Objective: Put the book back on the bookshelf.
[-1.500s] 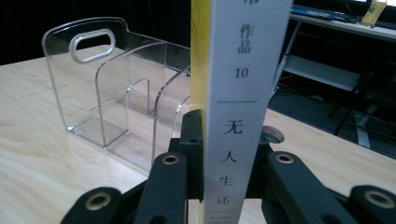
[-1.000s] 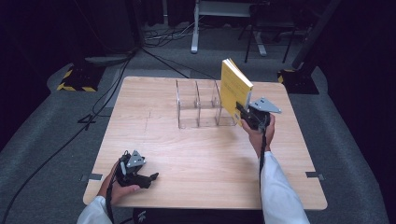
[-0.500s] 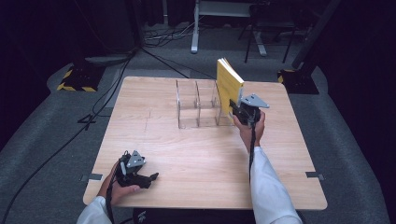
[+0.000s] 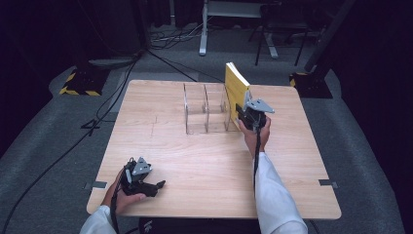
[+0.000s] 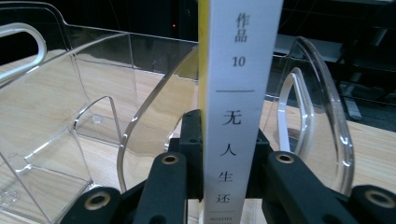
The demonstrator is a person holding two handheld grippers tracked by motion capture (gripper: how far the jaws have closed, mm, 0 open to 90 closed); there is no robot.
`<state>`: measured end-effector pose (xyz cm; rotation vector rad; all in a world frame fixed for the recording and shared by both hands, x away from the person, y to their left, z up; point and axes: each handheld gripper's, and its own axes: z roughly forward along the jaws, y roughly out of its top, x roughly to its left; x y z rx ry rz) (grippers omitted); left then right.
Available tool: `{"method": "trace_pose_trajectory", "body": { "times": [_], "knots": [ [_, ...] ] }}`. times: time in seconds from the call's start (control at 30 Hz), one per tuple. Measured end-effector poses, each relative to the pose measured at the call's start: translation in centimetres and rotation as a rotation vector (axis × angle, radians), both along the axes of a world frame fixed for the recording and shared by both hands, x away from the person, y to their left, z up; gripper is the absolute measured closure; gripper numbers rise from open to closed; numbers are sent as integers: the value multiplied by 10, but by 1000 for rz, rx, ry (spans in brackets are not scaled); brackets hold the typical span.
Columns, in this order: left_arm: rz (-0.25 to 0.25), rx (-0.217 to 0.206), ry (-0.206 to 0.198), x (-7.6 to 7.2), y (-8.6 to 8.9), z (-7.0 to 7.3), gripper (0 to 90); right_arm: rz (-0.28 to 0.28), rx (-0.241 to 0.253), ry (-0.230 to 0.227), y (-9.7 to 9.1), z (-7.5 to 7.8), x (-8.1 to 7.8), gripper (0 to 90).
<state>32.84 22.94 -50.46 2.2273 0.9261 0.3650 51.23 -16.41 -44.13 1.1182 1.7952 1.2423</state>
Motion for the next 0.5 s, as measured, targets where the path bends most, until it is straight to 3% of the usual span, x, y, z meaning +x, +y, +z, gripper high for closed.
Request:
{"method": "trace_pose_trajectory", "body": {
  "times": [0.5],
  "knots": [
    [3, -11, 8, 0, -1, 0, 149, 8, 12, 8, -2, -7, -3, 761]
  ]
}}
